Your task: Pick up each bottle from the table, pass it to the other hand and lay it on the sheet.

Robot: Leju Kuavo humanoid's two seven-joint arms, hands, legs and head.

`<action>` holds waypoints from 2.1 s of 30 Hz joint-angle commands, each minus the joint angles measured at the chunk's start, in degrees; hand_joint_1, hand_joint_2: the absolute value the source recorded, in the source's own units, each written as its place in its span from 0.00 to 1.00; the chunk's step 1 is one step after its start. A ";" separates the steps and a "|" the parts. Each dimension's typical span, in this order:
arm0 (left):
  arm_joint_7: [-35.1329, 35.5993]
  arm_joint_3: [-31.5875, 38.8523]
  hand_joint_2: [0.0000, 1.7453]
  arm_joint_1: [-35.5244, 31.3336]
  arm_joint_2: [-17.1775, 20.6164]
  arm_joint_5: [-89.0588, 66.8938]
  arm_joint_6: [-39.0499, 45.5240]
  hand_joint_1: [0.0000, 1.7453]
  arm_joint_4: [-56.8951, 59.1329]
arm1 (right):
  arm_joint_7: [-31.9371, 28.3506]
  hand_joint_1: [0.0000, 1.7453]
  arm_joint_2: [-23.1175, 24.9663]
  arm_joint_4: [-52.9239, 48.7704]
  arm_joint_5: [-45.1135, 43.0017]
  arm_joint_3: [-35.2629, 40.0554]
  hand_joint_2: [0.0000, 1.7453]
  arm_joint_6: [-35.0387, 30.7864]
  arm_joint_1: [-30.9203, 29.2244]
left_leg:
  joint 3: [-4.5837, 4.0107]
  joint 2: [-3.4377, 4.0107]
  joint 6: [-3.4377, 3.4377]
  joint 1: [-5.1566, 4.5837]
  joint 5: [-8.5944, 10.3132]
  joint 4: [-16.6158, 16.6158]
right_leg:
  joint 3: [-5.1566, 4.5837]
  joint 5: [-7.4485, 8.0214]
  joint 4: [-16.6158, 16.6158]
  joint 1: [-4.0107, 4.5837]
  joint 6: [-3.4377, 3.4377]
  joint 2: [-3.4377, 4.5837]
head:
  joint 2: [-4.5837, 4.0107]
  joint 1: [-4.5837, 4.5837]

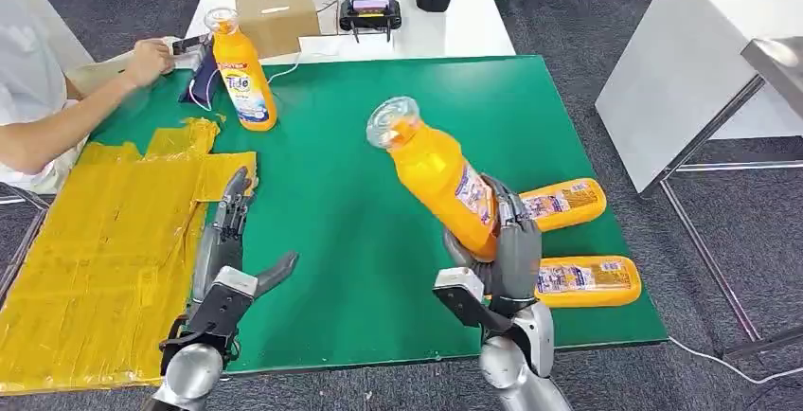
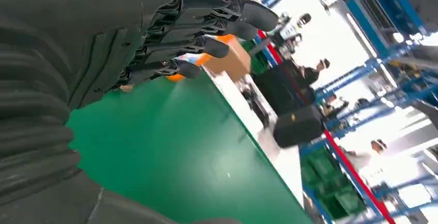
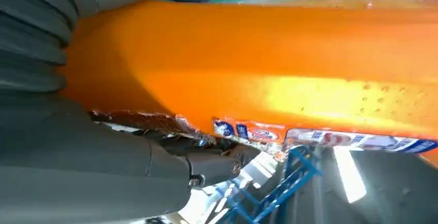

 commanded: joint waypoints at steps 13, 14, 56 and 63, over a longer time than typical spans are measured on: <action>-1.65 -9.68 1.00 -3.57 2.75 6.83 -6.90 0.00 0.19 | -4.48 1.00 1.69 13.43 -11.00 20.18 1.00 18.50 -5.87 | 0.25 0.00 -0.11 0.17 -0.11 0.00 | 0.24 -0.05 -0.05 0.13 -0.15 0.45 | 0.00 -0.02; -1.62 -9.67 1.00 -3.73 2.70 6.98 -6.95 0.00 0.37 | -4.44 1.00 1.67 13.89 -10.19 20.91 1.00 17.80 -5.95 | 0.17 0.00 -0.09 0.15 -0.06 -0.03 | 0.17 -0.02 -0.07 0.13 -0.11 0.32 | 0.00 -0.02; -5.84 -6.50 1.00 -2.65 1.62 22.56 -14.09 1.00 -0.60 | -0.87 1.00 0.98 20.14 -4.19 27.15 1.00 13.92 -8.35 | 0.08 -0.14 -0.05 0.11 -0.02 -0.05 | 0.07 -0.03 -0.08 0.09 -0.09 0.14 | 0.00 -0.02; -6.40 -6.67 1.00 -2.66 1.51 23.83 -15.88 1.00 -0.97 | -0.60 1.00 0.92 19.67 -3.96 27.25 1.00 14.22 -8.31 | 0.17 -0.22 -0.08 0.18 -0.06 -0.03 | 0.20 -0.08 -0.10 0.13 -0.13 0.19 | 0.00 -0.02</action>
